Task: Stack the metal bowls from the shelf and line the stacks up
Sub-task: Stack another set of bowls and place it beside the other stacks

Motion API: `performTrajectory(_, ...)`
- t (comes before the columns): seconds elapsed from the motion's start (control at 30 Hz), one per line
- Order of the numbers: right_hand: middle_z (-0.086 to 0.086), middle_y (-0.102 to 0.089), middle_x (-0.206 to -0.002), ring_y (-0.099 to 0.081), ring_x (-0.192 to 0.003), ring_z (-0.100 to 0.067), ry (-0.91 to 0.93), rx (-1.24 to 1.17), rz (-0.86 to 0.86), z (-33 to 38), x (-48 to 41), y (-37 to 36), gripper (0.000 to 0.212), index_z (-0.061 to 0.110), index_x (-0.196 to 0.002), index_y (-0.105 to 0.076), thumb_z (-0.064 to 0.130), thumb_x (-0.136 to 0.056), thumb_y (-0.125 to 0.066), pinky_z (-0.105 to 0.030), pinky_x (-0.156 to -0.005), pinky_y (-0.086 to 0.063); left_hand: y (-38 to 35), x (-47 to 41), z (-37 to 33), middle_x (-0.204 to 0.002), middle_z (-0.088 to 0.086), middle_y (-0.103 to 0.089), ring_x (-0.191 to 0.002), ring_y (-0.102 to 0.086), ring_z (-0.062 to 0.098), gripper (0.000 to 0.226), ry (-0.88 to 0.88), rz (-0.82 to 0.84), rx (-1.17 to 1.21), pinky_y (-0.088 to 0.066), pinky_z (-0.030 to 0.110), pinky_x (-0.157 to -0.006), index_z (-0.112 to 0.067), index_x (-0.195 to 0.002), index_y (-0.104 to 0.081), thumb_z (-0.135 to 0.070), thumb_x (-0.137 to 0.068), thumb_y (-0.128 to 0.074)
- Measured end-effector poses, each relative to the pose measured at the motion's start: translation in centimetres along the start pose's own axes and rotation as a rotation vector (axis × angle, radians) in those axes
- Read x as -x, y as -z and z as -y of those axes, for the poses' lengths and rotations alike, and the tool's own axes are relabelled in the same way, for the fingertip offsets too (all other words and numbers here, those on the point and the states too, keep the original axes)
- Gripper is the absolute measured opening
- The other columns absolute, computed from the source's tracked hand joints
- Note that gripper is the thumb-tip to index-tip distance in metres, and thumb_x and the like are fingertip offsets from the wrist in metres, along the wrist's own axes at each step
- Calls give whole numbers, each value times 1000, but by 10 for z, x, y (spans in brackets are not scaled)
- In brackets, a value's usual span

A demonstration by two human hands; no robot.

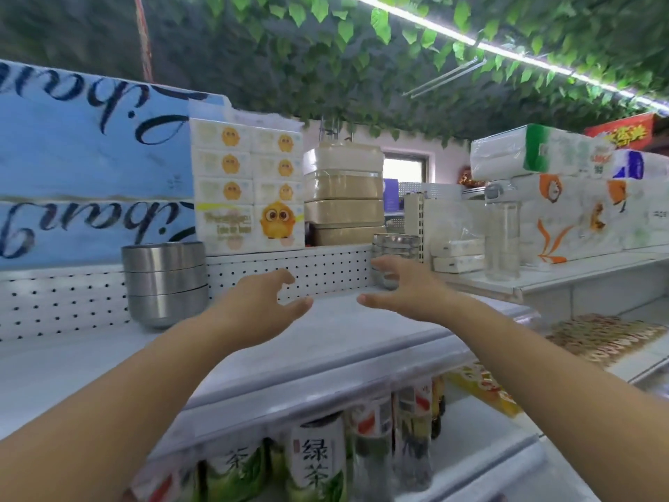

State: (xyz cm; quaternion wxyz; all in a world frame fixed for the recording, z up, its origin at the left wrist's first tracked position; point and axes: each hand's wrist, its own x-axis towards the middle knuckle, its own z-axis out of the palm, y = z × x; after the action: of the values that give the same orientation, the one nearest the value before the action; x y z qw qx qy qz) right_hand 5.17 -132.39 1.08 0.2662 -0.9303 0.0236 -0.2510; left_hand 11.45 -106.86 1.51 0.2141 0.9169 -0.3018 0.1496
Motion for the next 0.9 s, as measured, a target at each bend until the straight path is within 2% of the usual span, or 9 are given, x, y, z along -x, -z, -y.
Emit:
performTrajectory(0.23,3,-55,-146,-53,-131,-14,124,-106,14,158,33,-66,83,20,-151,-45,48,-81,-82,-31,-108,-42,108,106,103,-143,-2,-54,-127,-53,19,65,53,-116,-57,-44,41,-106,-31,-141,-46,-69,-89,-50)
performTrajectory(0.4,2,-54,-147,-52,-131,-14,238,-152,55,269,54,-127,84,20,-151,-45,49,-81,-81,-27,-105,-41,176,189,182,-138,-6,-56,-124,-54,16,64,143,-181,-84,-44,35,-102,-31,-141,-47,-68,-88,-53)
performTrajectory(0.53,2,-54,-147,-52,-132,-14,314,-192,123,348,69,-173,83,19,-151,-46,50,-82,-80,-33,-111,-42,224,257,243,-136,-5,-57,-121,-55,17,61,244,-225,-128,-44,34,-100,-31,-138,-49,-65,-89,-54)
performTrajectory(0.9,6,-57,-144,-54,-129,-11,526,-275,271,521,70,-280,72,25,-145,-53,50,-84,-79,-32,-106,-43,323,394,372,-134,2,-62,-122,-58,21,57,548,-412,-255,-47,38,-101,-23,-133,-56,-60,-90,-57)
